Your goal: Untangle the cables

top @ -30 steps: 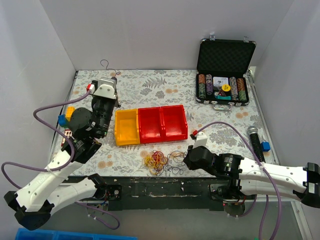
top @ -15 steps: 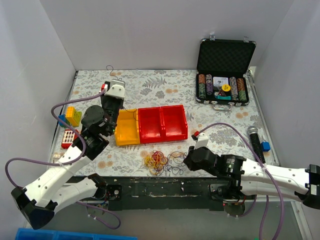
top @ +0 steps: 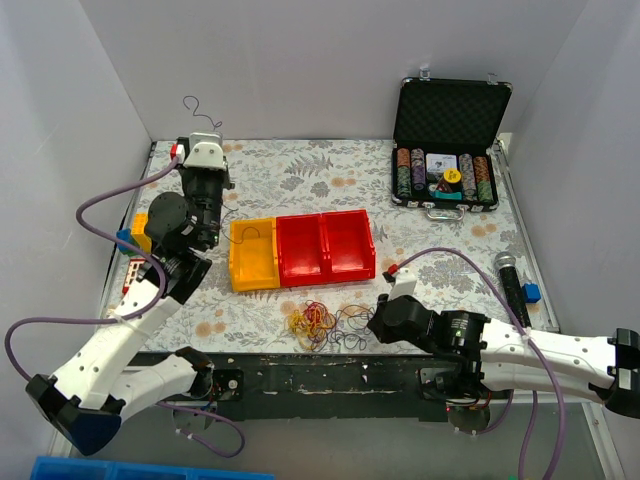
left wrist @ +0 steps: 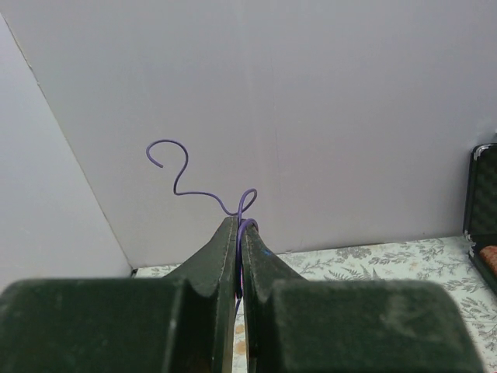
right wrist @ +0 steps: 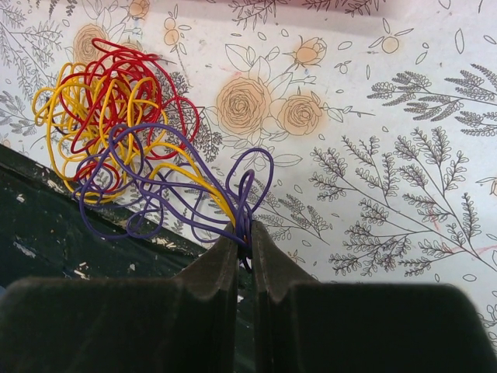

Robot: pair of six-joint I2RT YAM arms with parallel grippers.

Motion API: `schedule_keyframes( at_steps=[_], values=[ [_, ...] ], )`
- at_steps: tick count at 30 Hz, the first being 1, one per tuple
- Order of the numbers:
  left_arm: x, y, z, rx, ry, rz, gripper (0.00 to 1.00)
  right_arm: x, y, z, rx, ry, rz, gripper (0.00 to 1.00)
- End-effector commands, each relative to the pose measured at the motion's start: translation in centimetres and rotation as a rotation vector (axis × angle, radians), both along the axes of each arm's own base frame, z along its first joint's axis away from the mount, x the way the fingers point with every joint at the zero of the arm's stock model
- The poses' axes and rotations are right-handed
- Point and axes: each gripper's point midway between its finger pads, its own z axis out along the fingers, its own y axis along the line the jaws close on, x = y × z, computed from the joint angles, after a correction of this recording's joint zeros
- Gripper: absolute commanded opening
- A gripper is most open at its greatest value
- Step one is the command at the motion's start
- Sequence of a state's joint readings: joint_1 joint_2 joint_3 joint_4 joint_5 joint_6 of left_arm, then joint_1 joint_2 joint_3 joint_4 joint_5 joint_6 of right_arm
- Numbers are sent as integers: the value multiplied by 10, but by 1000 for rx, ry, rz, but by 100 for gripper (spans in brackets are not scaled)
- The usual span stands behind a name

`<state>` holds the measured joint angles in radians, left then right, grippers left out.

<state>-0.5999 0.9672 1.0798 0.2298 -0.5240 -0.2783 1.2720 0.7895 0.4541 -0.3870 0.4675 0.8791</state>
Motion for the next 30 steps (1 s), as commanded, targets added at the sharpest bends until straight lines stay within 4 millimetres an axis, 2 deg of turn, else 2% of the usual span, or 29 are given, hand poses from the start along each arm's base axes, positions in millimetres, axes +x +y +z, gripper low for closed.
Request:
schedule_keyframes(
  at_steps=[1,10,14,18,23,24,25,27,30],
  values=[
    [-1,1,7,-23,-23,-13,0,2,9,5,34,-13,5,1],
    [13,2,-67,52,104,8,0,1,8,5,51,-12,4,1],
    [23,0,-107,88,191,6,0,1,7,6,58,-14,0,1],
    [31,-10,-147,116,302,-29,0,1,7,6,58,-12,-2,1],
    [37,-32,-217,176,528,-115,0,1,7,6,64,-10,-5,1],
    [39,-36,-225,174,553,-127,0,0,7,6,66,-10,-6,1],
    [37,-37,-242,191,621,-139,0,1,6,6,64,-10,-7,1],
    [36,-40,-264,199,709,-153,0,0,5,5,65,-9,-11,1],
    [35,-43,-285,186,774,-182,0,0,3,3,67,-6,-16,1]
  ],
)
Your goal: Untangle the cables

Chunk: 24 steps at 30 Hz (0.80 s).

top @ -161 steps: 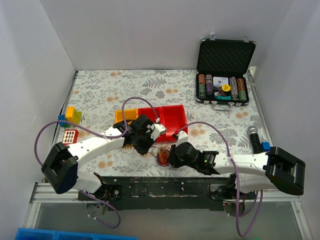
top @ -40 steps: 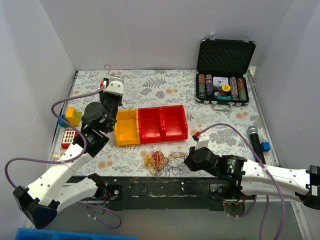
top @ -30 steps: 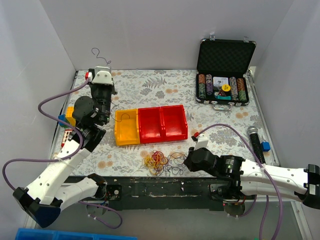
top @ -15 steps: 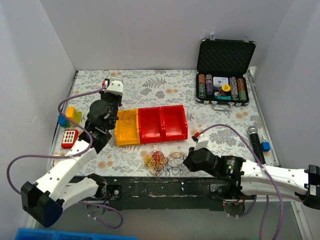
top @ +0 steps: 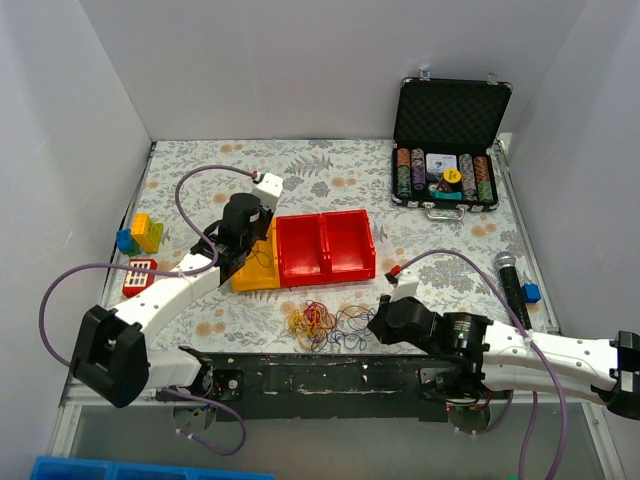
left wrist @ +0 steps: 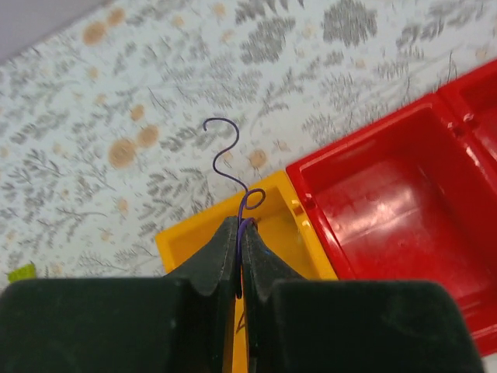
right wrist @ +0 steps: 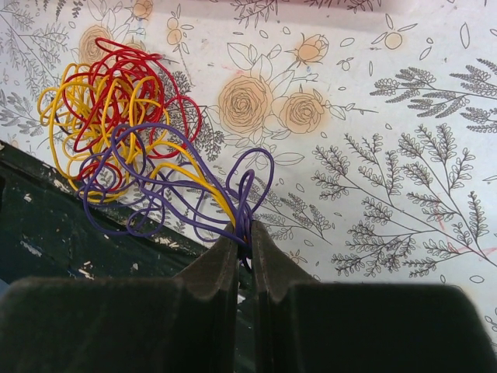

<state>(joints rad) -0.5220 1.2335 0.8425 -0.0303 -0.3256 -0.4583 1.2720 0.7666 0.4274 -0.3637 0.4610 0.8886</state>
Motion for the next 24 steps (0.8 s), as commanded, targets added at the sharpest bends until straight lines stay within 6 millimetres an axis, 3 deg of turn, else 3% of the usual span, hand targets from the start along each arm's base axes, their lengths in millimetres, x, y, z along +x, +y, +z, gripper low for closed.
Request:
schedule_keyframes(
  at_steps=[1,8,12,17,19,24],
  values=[
    [-10,-4,-25,-38,123,-28,0,1,3,6,47,-9,-19,1],
    [-19,9,-65,18,186,6,0,1,1,6,50,-9,-26,1],
    [-30,5,-58,-18,174,-39,0,1,1,4,38,-6,-22,1],
    [-50,0,-24,-69,44,-156,0,2,3,3,24,-7,-16,1],
    [-57,2,-27,-58,51,-170,0,2,4,2,22,-7,-13,1],
    [-70,12,-56,-31,145,-138,0,1,7,1,23,-1,-7,1]
  ],
)
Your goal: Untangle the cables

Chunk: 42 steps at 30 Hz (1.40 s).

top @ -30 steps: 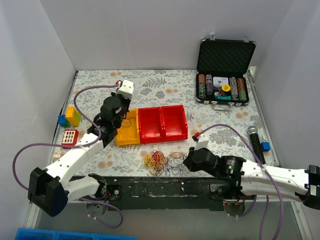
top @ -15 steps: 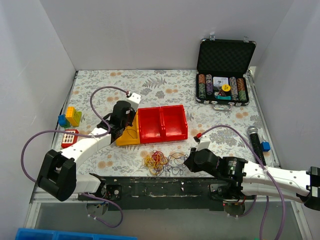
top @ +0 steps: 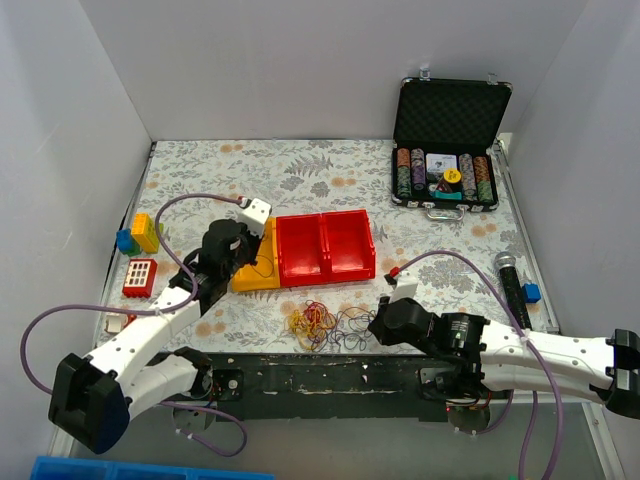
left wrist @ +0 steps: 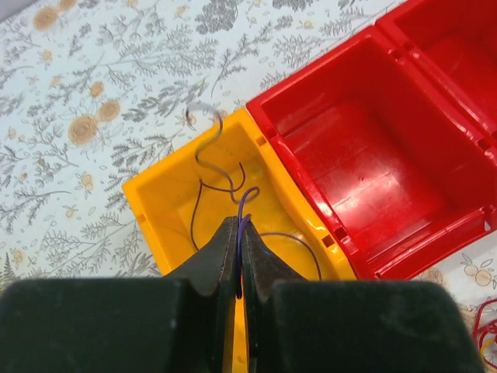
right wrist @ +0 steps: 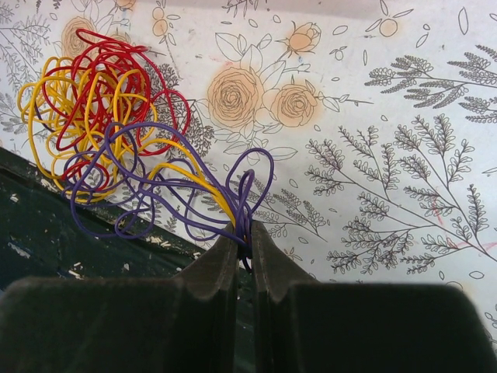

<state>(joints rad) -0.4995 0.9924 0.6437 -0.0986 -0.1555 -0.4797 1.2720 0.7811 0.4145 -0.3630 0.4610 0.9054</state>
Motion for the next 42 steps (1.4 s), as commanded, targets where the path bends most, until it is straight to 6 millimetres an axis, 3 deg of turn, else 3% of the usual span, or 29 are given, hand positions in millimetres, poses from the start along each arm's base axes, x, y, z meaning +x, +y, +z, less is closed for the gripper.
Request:
schedule_keyframes(
  at_steps=[1,12,17,22,27,31,34,42],
  values=[
    [-16,5,-32,36,85,-19,0,2,9,9,38,-17,5,1],
    [-19,13,-54,77,118,1,0,1,6,4,39,-10,0,1],
    [5,16,-53,100,77,74,0,1,8,4,37,-10,-1,1],
    [34,21,-67,137,79,179,0,2,12,7,50,-15,5,1],
    [44,14,-70,129,115,171,1,4,14,13,57,-27,7,1],
    [36,-2,-46,85,133,74,71,4,13,13,60,-33,9,1],
    [22,-10,-23,54,111,-13,96,5,16,13,63,-36,14,1],
    [-31,-43,31,-31,108,-339,98,7,22,18,61,-50,24,1]
  ],
)
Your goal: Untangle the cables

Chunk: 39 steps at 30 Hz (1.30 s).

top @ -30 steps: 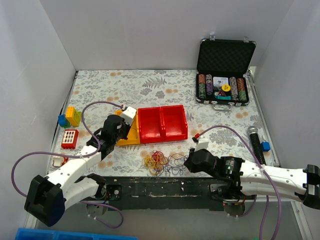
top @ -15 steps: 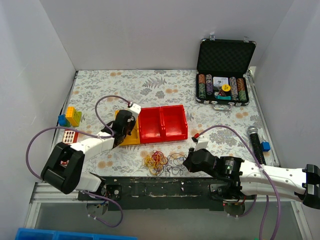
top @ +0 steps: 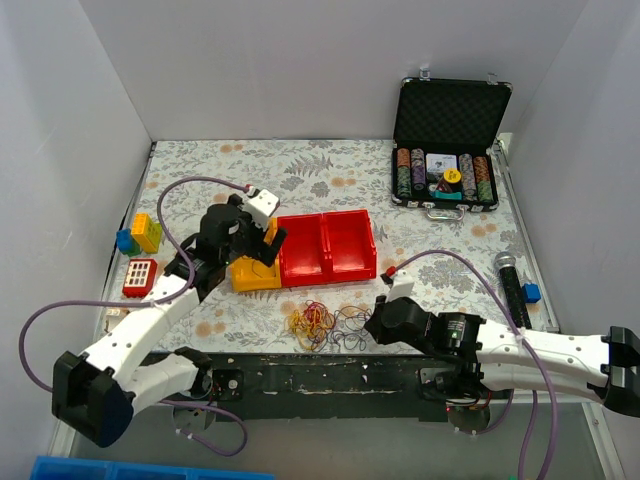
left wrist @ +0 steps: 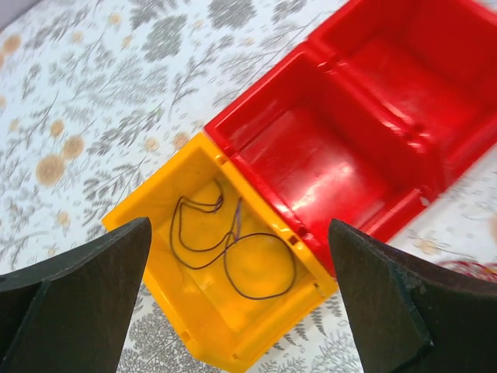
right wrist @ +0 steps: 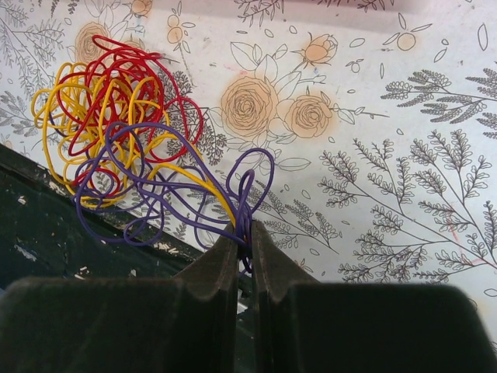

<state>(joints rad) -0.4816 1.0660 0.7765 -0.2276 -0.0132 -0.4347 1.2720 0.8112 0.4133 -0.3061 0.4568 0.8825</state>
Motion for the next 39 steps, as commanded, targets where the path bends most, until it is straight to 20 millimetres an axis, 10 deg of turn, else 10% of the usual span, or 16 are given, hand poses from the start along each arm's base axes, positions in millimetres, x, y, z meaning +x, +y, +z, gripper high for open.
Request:
schedule_keyframes(
  at_steps=[1,9,16,29,39],
  values=[
    [-42,-31,24,-79,68,-252,98,5,14,17,48,-32,10,1],
    [-135,-98,8,-199,322,-640,98,8,28,26,57,-37,20,1],
    [-180,-119,-10,-208,478,-803,98,17,45,43,59,-65,19,1],
    [-170,-117,-59,-75,424,-803,83,16,61,46,62,-64,61,1],
    [-145,-136,-56,-46,307,-833,74,10,57,41,58,-48,84,1]
  ],
)
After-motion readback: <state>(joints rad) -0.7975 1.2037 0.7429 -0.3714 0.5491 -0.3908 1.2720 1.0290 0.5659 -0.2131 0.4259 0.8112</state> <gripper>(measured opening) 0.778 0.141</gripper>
